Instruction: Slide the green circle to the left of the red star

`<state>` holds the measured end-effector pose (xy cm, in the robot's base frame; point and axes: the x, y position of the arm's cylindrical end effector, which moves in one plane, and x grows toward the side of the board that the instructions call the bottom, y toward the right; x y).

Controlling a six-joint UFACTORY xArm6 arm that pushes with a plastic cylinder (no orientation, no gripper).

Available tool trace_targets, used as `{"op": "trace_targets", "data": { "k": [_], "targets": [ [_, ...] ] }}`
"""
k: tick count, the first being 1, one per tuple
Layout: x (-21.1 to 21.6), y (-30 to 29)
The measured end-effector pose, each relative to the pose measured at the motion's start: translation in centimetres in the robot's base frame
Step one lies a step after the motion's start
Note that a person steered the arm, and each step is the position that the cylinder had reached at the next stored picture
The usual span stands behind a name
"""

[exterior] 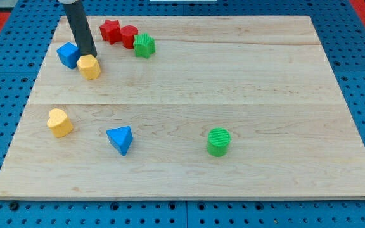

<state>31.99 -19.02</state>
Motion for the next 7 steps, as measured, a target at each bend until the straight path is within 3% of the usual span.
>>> {"op": "trace_targets", "data": {
  "k": [1, 2, 3, 4, 5, 6, 7],
  "targets": [
    [0.2, 11.7],
    [3.3, 24.8],
    [8.3, 34.4],
    [13.7, 35.0],
    [23.7, 35.0],
    [27.0, 32.9],
    [24.0, 26.2]
  ]
}}
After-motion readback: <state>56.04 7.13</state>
